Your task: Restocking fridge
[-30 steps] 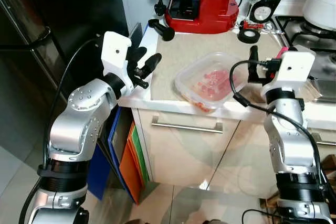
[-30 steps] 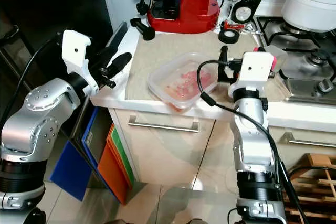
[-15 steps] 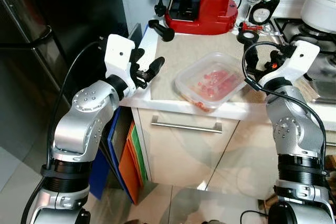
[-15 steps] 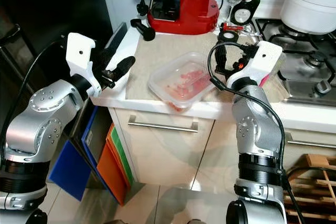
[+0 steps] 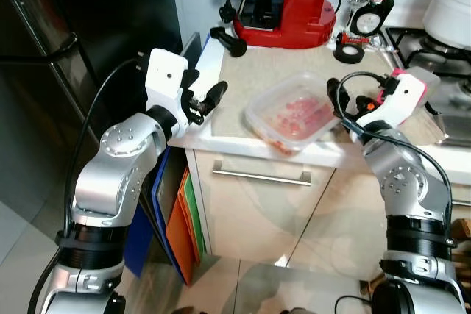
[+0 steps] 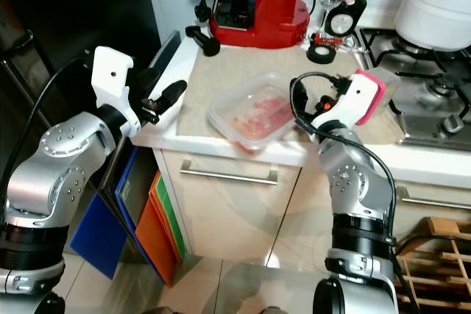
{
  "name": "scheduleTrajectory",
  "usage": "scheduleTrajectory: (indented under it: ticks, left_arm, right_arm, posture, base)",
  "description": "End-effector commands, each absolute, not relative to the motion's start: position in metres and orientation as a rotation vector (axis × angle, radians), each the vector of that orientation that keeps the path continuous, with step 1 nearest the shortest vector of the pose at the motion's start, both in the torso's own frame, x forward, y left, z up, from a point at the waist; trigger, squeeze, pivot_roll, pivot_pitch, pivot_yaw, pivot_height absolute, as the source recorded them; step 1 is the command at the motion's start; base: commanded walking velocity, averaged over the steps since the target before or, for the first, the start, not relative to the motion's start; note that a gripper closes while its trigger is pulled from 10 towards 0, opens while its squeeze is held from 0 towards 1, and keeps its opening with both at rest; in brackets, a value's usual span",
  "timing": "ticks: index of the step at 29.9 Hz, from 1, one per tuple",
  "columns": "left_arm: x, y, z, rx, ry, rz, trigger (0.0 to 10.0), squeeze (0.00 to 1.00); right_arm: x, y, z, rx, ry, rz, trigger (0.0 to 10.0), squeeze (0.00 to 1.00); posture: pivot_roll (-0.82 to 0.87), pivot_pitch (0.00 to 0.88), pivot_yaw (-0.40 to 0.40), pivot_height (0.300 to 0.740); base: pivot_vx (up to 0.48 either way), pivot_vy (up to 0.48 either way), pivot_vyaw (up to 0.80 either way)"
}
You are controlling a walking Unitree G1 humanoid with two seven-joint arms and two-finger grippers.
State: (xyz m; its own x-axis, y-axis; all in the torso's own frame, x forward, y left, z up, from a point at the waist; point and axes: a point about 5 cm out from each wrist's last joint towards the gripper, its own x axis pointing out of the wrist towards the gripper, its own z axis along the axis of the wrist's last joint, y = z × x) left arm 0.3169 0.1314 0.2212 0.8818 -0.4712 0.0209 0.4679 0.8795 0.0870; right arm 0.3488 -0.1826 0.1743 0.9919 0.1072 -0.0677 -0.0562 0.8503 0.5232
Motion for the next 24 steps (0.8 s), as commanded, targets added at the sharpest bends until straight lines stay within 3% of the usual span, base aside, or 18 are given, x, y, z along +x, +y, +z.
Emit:
scheduleTrajectory:
  ticks: [1,8,9,10,11,24]
  left_arm:
    - [0.318,0.132,0.226,0.092,-0.047,-0.484,10.0,0.0]
    - [0.318,0.133,0.228,0.082,-0.037,-0.486,10.0,0.0]
    - [0.318,0.133,0.227,0.078,-0.031,-0.489,10.0,0.0]
    - [0.318,0.133,0.227,0.078,-0.031,-0.489,10.0,0.0]
    - [0.318,0.133,0.227,0.075,-0.027,-0.491,10.0,0.0]
    - [0.321,0.133,0.211,-0.092,0.171,-0.507,10.0,0.0]
  right_arm:
    - [0.351,-0.178,0.172,0.575,0.133,0.095,10.0,0.0]
    - [0.355,-0.175,0.171,0.621,0.175,0.096,10.0,0.0]
    - [0.356,-0.173,0.169,0.639,0.198,0.087,2.5,0.0]
    - [0.356,-0.173,0.169,0.639,0.198,0.087,2.5,0.0]
    - [0.356,-0.173,0.168,0.645,0.208,0.081,0.0,0.0]
    - [0.355,-0.183,0.188,0.762,0.124,0.091,0.0,0.0]
  posture:
    - [0.02,0.0,0.013,0.74]
    - [0.03,0.0,0.012,0.74]
    - [0.03,0.0,0.011,0.74]
    - [0.03,0.0,0.011,0.74]
    - [0.03,0.0,0.011,0.74]
    - [0.02,0.0,0.011,0.74]
  base:
    - [0.0,0.0,0.0]
    - [0.0,0.0,0.0]
    - [0.0,0.0,0.0]
    - [0.0,0.0,0.0]
    - [0.0,0.0,0.0]
    - [0.0,0.0,0.0]
